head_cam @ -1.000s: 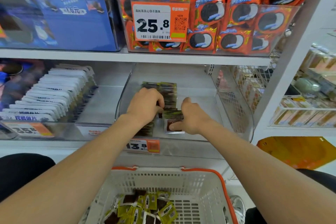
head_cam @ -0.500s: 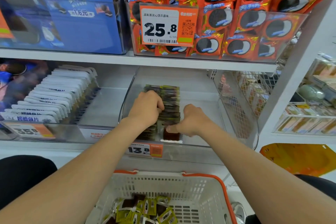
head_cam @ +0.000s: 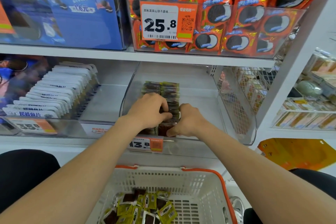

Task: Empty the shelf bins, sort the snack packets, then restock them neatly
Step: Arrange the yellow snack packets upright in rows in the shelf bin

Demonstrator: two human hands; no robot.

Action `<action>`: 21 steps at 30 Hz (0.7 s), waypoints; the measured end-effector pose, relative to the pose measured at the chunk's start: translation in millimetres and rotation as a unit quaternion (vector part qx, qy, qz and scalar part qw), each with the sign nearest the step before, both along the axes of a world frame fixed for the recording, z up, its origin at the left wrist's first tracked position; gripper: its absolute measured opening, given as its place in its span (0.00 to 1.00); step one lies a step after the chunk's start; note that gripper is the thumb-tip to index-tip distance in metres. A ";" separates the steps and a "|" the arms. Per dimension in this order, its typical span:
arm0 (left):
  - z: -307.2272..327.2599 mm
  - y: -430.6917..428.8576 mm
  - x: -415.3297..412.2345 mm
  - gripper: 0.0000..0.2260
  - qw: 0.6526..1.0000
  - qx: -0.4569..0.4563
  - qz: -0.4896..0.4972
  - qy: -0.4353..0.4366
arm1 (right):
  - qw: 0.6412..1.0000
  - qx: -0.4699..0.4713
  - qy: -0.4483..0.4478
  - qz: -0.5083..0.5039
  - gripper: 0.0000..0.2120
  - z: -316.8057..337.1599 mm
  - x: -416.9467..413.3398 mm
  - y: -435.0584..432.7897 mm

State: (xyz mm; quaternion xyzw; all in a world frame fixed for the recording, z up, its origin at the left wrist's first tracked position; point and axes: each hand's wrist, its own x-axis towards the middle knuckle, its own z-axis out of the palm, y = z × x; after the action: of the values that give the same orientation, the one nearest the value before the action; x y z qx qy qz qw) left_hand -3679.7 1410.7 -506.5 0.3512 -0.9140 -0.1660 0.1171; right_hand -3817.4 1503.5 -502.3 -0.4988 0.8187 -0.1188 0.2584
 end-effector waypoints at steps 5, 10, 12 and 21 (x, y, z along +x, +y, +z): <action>1.7 3.3 3.6 0.07 0.999 -0.015 0.024 0.024 | 0.999 -0.027 0.027 -0.011 0.27 1.7 -3.2 6.7; 0.8 11.0 0.1 0.01 0.998 -0.033 0.046 0.027 | 0.988 -0.022 -0.135 -0.066 0.20 -4.3 4.9 -1.9; 2.7 9.6 2.5 0.02 0.999 -0.032 0.024 0.019 | 0.976 -0.028 -0.194 -0.090 0.18 -4.7 4.7 -3.2; 11.1 25.3 16.0 0.06 0.995 -0.062 -0.005 0.072 | 0.981 0.029 -0.189 -0.042 0.19 6.2 -10.4 10.0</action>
State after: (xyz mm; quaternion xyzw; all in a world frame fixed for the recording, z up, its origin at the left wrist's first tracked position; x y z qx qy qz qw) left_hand -3663.6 1436.0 -495.4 0.3261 -0.9134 -0.1344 0.2034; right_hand -3827.8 1513.5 -496.1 -0.4248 0.7786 -0.1973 0.4176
